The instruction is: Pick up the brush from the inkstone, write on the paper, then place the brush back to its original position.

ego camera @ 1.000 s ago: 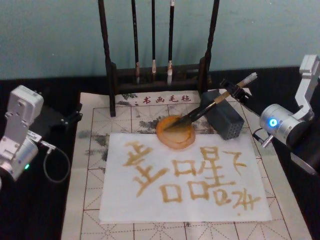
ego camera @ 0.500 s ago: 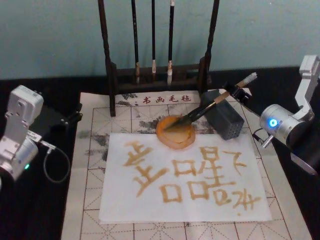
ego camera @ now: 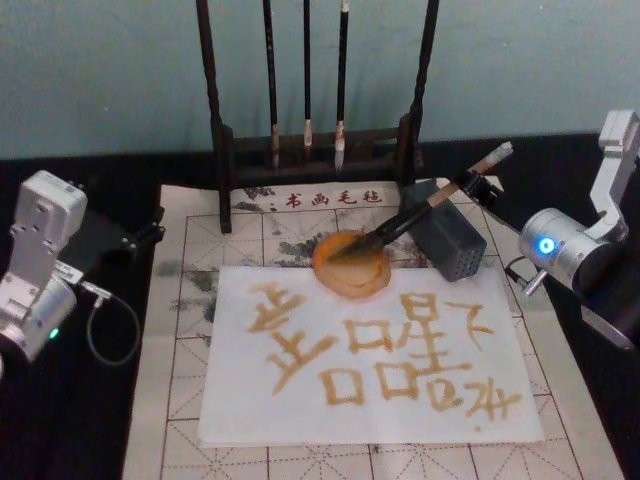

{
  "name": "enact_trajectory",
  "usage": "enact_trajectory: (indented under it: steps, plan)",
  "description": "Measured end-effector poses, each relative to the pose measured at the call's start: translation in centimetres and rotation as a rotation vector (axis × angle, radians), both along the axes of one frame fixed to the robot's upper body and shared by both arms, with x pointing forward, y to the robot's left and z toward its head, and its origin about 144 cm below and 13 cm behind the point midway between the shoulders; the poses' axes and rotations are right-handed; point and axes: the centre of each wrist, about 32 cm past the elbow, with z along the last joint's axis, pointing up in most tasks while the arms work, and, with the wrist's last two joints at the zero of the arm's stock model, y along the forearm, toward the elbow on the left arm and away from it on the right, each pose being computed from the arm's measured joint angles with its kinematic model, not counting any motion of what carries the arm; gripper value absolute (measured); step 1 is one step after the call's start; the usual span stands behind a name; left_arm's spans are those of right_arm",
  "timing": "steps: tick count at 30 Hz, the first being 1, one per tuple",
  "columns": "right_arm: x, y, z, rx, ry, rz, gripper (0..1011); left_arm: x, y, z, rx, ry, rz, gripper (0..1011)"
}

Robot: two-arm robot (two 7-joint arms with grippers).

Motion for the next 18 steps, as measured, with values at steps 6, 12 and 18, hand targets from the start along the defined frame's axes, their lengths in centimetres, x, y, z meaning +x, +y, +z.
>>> enact_trajectory:
  steps: [6, 12, 18]
  plan:
    - [0.00, 0.00, 0.00, 0.000, 0.000, 0.000, 202, 0.00, 0.00, 0.00, 0.000, 0.000, 0.000, 1001]
    - [0.00, 0.00, 0.00, 0.000, 0.000, 0.000, 201, 0.00, 0.00, 0.00, 0.000, 0.000, 0.000, 1001]
    - [0.00, 0.00, 0.00, 0.000, 0.000, 0.000, 201, 0.00, 0.00, 0.00, 0.000, 0.000, 0.000, 1001]
